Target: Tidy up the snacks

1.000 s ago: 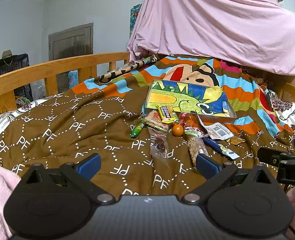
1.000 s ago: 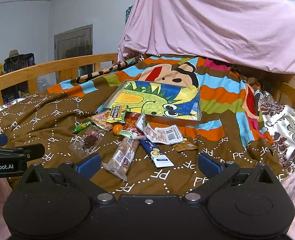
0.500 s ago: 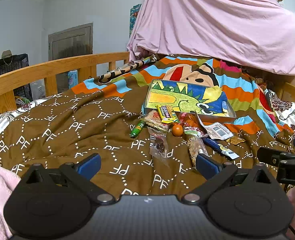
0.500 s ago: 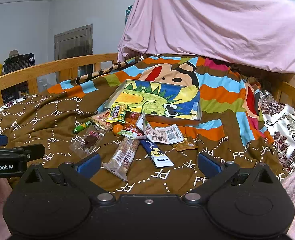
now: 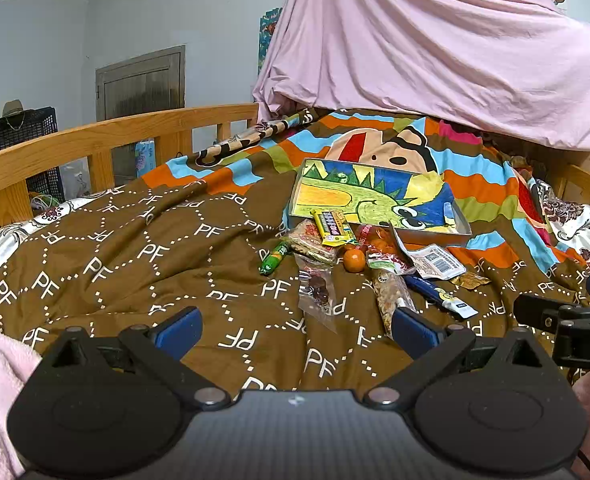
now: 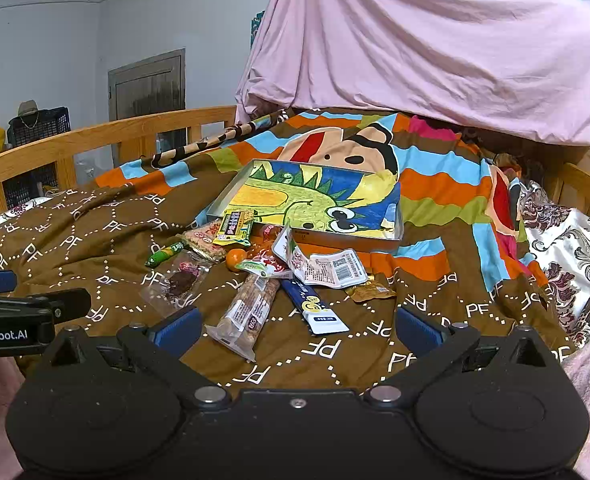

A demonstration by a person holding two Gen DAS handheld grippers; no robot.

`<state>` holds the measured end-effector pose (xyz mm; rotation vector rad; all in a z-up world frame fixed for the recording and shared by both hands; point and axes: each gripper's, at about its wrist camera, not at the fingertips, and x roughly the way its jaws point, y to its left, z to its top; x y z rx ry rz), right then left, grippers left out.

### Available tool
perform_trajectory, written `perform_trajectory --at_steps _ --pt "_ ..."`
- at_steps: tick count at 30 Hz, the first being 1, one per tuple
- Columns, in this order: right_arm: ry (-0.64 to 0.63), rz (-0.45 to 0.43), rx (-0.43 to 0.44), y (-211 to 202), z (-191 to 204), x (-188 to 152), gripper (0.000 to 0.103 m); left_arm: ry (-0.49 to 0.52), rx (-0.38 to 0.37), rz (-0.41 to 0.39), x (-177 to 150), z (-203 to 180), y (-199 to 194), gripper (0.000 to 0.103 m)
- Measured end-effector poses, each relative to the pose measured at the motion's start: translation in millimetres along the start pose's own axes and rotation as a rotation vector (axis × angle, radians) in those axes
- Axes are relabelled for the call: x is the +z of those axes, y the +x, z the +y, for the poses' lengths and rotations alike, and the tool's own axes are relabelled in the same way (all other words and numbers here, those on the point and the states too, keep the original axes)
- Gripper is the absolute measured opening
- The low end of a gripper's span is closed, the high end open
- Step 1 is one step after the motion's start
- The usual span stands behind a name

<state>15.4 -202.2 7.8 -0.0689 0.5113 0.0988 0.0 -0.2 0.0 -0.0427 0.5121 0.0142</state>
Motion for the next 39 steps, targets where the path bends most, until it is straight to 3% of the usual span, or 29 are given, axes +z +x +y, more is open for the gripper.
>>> perform_trajectory --at_steps 26,39 --pt "0.000 0.006 0.009 3 -2 1 0.103 0.009 0.001 0.007 3 -6 1 0.103" --pt "0.045 0.081 -0.030 27 -9 9 0.103 0.001 -0.046 0.123 15 -2 33 0.103"
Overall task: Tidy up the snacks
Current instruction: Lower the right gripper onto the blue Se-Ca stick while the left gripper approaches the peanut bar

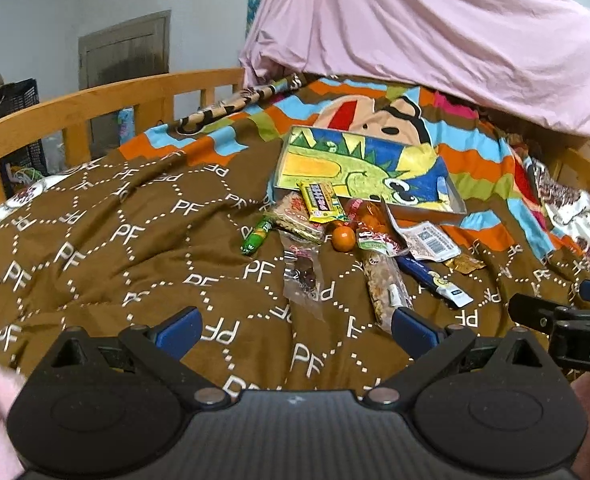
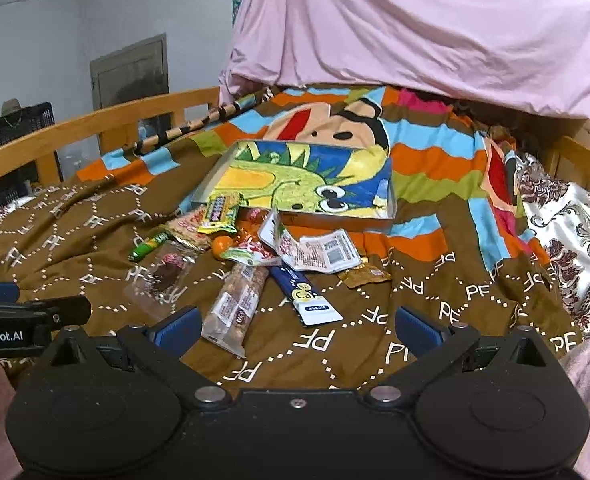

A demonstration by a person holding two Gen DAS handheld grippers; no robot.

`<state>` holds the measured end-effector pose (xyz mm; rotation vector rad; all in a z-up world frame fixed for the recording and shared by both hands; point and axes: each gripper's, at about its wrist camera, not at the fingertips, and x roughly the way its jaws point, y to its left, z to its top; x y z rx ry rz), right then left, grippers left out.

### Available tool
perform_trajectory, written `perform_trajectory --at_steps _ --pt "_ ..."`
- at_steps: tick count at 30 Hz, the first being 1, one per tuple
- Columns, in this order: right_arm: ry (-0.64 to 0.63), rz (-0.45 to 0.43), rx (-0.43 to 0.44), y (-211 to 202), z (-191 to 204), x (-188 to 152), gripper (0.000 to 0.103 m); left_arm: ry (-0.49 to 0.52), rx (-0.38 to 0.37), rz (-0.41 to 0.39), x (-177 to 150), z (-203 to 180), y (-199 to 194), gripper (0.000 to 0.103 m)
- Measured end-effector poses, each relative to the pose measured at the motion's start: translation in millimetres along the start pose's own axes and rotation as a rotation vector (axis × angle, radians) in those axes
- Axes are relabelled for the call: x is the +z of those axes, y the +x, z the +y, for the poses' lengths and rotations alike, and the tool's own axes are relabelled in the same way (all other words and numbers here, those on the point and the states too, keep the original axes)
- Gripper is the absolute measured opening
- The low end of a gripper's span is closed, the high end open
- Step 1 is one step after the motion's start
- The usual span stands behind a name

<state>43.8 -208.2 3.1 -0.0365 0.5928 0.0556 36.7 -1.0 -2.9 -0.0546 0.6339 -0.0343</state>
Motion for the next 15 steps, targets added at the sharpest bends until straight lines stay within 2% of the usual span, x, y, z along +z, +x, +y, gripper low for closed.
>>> perform_trajectory --at_steps 3,7,15 --pt "-0.018 0.049 -0.007 15 0 6 0.102 0.029 -0.013 0.026 6 -4 13 0.103" --pt "-0.026 0.105 0.036 38 -6 17 0.102 0.054 -0.048 0.060 15 -10 31 0.103" --pt "-0.103 0.212 0.152 86 -15 45 0.102 0.079 -0.193 0.096 40 -9 68 0.103"
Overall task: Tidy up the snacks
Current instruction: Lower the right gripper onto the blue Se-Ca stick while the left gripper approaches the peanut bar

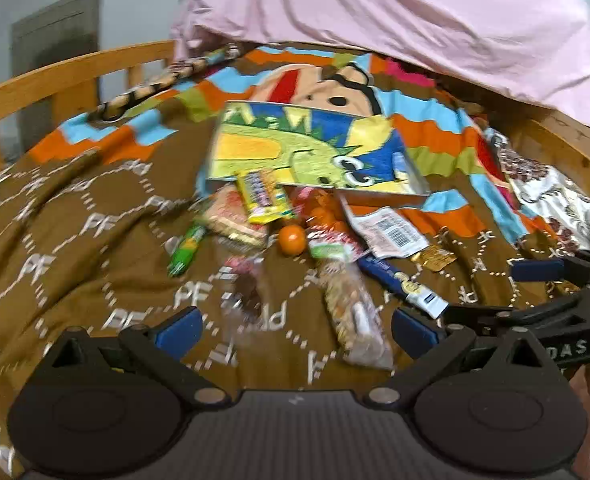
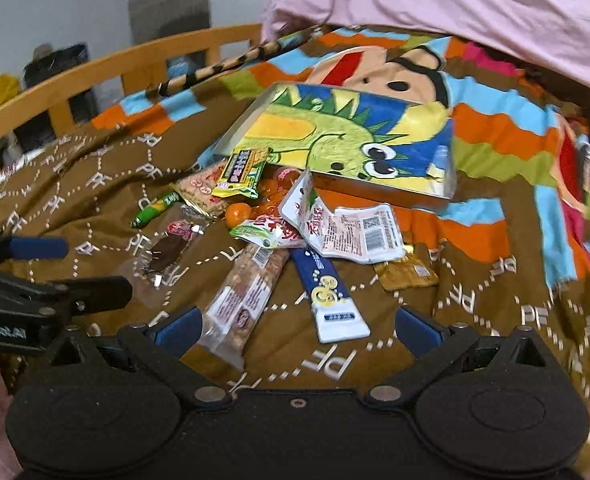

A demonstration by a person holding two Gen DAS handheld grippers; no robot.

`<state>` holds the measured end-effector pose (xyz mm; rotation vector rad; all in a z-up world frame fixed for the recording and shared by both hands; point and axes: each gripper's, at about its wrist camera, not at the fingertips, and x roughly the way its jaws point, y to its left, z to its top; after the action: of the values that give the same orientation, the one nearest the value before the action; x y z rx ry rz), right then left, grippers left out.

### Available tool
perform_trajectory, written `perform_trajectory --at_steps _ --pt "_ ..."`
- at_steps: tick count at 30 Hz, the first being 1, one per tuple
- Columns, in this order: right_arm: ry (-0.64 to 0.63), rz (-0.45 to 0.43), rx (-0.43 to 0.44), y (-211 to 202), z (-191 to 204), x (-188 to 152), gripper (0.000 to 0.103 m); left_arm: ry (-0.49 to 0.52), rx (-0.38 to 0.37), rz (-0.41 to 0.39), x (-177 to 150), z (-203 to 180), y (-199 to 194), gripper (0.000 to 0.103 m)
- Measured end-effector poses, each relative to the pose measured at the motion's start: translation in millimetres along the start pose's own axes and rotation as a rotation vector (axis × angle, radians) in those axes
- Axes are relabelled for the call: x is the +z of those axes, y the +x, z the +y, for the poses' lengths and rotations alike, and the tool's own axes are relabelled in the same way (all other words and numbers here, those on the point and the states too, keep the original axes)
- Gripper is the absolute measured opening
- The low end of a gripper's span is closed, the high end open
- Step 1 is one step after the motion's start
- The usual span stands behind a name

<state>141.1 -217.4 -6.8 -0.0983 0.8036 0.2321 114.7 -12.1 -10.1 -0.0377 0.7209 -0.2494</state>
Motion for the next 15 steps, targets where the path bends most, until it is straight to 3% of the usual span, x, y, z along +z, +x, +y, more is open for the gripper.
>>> perform_trajectory --at_steps 8,15 --pt "-0.121 0.110 0.086 44 -27 26 0.102 0.095 -0.102 -0.020 24 5 35 0.103" --pt "-0.245 0.175 0.196 80 -42 36 0.100 0.043 -0.323 0.034 25 20 64 0.102"
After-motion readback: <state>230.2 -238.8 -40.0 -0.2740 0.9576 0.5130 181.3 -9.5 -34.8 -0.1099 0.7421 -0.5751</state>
